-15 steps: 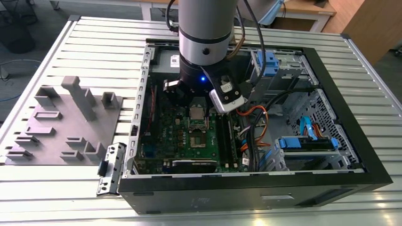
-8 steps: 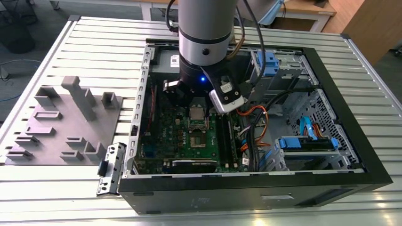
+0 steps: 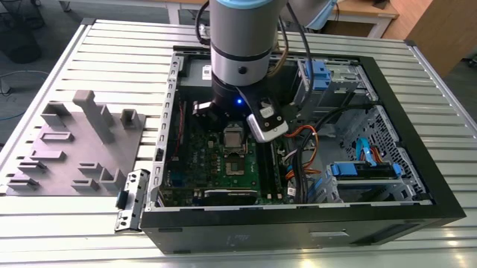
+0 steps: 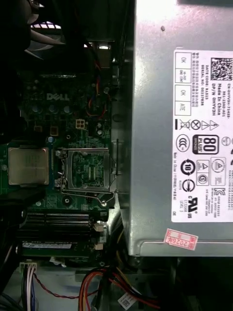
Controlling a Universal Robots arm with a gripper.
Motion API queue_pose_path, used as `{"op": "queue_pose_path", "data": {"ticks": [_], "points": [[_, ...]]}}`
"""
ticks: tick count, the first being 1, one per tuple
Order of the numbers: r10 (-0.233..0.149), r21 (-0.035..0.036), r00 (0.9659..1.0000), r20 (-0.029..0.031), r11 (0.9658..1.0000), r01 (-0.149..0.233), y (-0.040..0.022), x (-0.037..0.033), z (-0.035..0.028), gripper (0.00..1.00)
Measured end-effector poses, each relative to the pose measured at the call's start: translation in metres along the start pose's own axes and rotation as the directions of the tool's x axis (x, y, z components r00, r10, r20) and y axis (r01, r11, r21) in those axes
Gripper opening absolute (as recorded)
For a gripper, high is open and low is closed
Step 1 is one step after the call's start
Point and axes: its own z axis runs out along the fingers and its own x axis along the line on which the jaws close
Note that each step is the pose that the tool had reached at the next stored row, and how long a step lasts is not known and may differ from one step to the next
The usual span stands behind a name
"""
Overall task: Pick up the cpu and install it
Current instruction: 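Place the cpu into insertion slot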
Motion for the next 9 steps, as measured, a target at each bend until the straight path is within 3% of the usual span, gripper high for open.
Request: {"op": "queue_pose_path", "data": {"ticks": [4, 9], "points": [[0.000, -0.0002, 1.0000, 0.0001, 1.0000, 0.000, -0.0047, 0.0002, 0.0073, 0.47], [0.000, -0.0002, 1.0000, 0.0001, 1.0000, 0.000, -0.0064, 0.0004, 0.0154, 0.47]]}}
